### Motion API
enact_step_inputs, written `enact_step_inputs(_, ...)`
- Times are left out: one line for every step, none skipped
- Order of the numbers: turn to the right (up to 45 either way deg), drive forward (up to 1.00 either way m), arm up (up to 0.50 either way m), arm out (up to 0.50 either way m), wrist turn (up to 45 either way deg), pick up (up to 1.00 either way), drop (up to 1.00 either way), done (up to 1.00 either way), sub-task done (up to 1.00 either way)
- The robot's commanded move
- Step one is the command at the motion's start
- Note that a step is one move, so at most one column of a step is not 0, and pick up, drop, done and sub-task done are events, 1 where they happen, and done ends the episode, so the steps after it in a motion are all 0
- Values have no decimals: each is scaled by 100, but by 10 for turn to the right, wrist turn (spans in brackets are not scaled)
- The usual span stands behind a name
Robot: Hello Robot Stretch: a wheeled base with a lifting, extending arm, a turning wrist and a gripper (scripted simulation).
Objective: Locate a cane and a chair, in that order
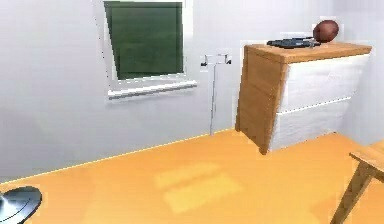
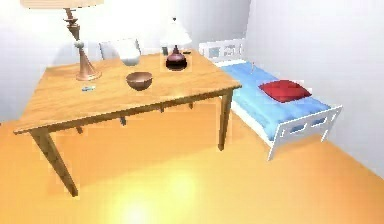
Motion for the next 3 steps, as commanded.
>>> enact_step_inputs(0, 100, 0, 0, 0, 0, 0, 0, 0)
enact_step_inputs(0, 25, 0, 0, 0, 0, 0, 0, 0)
enact_step_inputs(150, 0, 0, 0, 0, 0, 0, 0, 0)
